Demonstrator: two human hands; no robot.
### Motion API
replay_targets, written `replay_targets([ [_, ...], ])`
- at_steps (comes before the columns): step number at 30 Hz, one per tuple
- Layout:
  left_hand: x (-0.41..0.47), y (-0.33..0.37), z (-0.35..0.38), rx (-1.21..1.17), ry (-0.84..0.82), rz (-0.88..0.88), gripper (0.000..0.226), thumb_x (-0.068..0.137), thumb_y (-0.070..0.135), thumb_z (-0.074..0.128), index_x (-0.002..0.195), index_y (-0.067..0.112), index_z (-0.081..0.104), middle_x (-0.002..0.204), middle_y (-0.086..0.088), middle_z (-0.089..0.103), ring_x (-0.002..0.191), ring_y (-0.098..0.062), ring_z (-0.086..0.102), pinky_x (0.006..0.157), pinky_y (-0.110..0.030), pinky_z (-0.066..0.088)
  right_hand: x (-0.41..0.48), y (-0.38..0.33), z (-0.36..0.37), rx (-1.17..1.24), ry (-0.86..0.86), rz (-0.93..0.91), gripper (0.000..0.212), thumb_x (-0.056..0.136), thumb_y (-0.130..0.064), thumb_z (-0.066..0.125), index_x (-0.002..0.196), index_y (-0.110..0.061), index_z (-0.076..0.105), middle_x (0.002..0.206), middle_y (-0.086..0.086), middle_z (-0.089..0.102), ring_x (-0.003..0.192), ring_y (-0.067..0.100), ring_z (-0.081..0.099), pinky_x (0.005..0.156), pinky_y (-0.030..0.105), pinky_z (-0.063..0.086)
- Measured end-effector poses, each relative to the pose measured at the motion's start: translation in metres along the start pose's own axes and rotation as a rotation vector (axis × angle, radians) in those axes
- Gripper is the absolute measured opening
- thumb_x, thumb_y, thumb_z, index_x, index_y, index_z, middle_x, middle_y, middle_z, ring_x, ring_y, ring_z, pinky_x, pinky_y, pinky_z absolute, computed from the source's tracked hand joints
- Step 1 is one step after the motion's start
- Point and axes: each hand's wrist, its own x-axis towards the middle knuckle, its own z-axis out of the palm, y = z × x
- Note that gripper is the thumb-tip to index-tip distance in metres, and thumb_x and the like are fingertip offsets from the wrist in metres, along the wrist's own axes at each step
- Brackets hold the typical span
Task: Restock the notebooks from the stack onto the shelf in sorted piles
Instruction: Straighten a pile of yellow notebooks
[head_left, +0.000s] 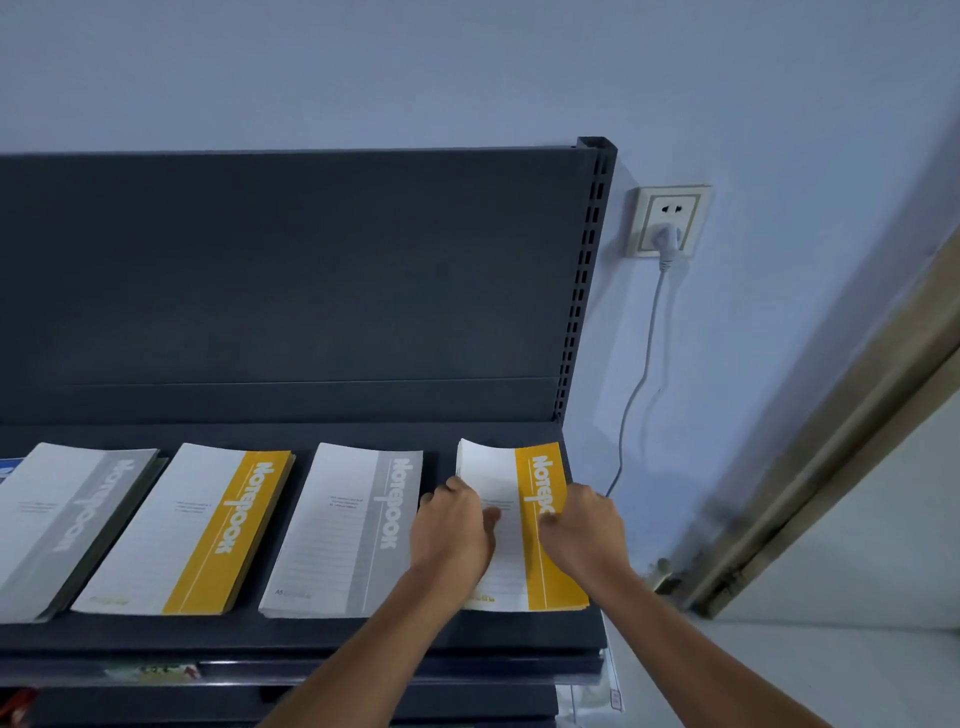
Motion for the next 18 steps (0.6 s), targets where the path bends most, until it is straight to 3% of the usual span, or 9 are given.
replay_targets([
  [7,0.0,0.0,0.007,0.023,0.018,0.015,0.054,0.1,0.047,0.055,0.135,0.007,0.046,0.13,-0.007,0.06,0.117,-0.024,0.059,0.087,-0.028,0.053,0.0,-0.003,-0.002,-0.075,-0.007,-0.044,0.012,0.097,-0.022,0.059,0.089,-0.017,0.051,0.092,0.0,0.06,0.08,0.014,0.056,0.067,0.024,0.043],
  [9,-0.001,0.001,0.006,0.057,0.025,0.027,0.052,0.101,0.04,0.055,0.137,0.005,0.044,0.134,-0.009,0.058,0.121,-0.026,0.056,0.092,-0.029,0.052,-0.002,-0.004,-0.004,-0.085,-0.006,-0.041,0.012,0.096,-0.022,0.059,0.093,-0.016,0.05,0.103,0.003,0.061,0.094,0.018,0.058,0.076,0.027,0.049],
  [12,-0.004,-0.001,-0.007,0.03,0.1,0.078,0.046,0.101,0.036,0.054,0.136,0.008,0.044,0.133,-0.008,0.058,0.121,-0.024,0.054,0.092,-0.03,0.052,-0.004,-0.009,-0.005,-0.146,0.063,-0.095,0.022,0.094,-0.022,0.059,0.112,-0.01,0.053,0.121,0.008,0.057,0.116,0.027,0.052,0.091,0.032,0.047],
  [15,-0.007,-0.021,-0.035,-0.067,0.151,0.161,0.045,0.099,0.034,0.057,0.137,0.013,0.046,0.132,-0.004,0.058,0.122,-0.022,0.054,0.093,-0.031,0.052,-0.01,-0.028,-0.001,-0.165,0.152,-0.194,0.039,0.094,-0.022,0.058,0.13,-0.008,0.052,0.129,0.01,0.053,0.121,0.028,0.047,0.097,0.034,0.045],
  [18,-0.005,-0.06,-0.067,-0.092,0.157,0.217,0.04,0.097,0.027,0.057,0.135,0.017,0.049,0.128,-0.003,0.06,0.118,-0.02,0.055,0.09,-0.03,0.051,-0.026,-0.062,0.012,-0.144,0.163,-0.354,0.042,0.094,-0.021,0.058,0.134,-0.011,0.054,0.131,0.008,0.053,0.123,0.027,0.046,0.104,0.034,0.039],
])
